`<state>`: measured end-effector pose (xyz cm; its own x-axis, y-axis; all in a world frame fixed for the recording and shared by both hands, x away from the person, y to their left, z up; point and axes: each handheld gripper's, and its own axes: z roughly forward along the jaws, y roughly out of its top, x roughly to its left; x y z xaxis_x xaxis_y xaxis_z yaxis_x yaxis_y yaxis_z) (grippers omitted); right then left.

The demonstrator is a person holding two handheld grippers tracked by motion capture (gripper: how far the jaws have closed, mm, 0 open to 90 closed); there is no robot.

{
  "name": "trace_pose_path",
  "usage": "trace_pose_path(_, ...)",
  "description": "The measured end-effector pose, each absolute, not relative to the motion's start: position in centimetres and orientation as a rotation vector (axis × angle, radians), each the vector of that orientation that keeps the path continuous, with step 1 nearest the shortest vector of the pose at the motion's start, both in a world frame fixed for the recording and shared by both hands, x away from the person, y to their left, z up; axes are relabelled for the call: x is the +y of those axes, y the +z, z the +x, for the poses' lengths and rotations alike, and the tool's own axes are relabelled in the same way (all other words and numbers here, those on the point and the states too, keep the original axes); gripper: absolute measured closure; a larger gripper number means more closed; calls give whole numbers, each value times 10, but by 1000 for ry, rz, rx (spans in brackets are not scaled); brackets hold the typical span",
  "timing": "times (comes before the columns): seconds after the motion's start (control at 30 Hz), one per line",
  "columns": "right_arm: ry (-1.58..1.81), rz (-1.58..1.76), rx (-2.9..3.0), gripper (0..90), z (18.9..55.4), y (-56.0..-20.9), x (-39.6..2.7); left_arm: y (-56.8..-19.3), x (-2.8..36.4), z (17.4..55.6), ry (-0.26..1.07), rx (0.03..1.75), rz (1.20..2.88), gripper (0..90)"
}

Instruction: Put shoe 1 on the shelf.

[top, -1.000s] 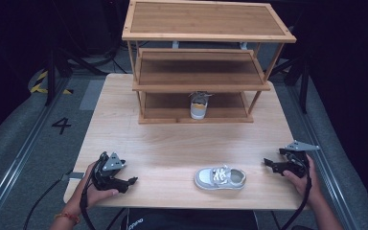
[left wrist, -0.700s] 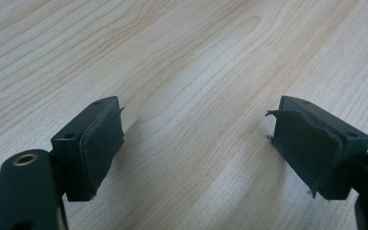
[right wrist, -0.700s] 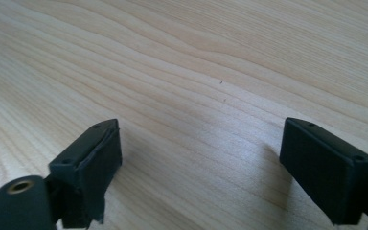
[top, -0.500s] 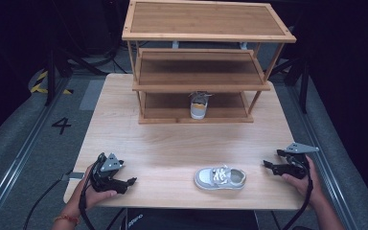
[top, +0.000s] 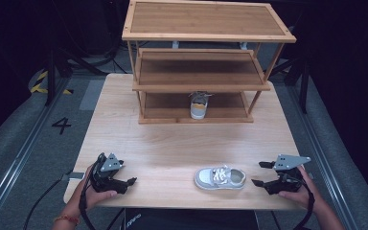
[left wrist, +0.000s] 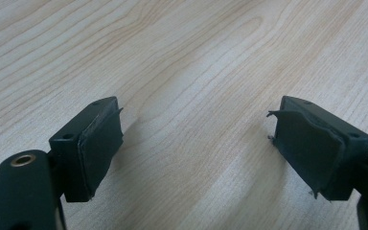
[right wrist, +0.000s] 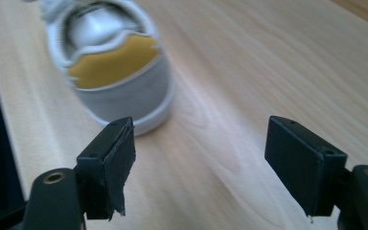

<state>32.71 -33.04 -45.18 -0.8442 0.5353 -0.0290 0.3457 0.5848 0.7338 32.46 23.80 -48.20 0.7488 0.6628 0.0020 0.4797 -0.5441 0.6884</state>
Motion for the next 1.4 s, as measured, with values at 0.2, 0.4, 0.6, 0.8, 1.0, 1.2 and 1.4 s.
trace_pose_path(0.2, 1084, 626, 2660, 260, 321, -456, -305, -482, 238, 324, 344, 855, 2254, 171)
trace_pose_path(0.4, 1097, 570, 2714, 302, 318, -456, -292, -482, 238, 325, 343, 854, 2254, 171)
trace_pose_path(0.6, 1076, 557, 2719, 278, 313, -457, -284, -482, 238, 324, 340, 858, 2251, 171)
trace_pose_path(0.8, 1098, 522, 2743, 348, 307, -456, -282, -482, 238, 324, 343, 855, 2253, 171)
trace_pose_path(1.0, 1082, 412, 2790, 437, 296, -453, -266, -482, 238, 324, 341, 858, 2252, 171)
trace_pose_path(1.2, 1104, 343, 2786, 469, 292, -443, -262, -482, 238, 324, 340, 860, 2251, 169)
trace_pose_path(1.4, 1106, 289, 2769, 475, 293, -433, -259, -482, 237, 324, 340, 860, 2251, 169)
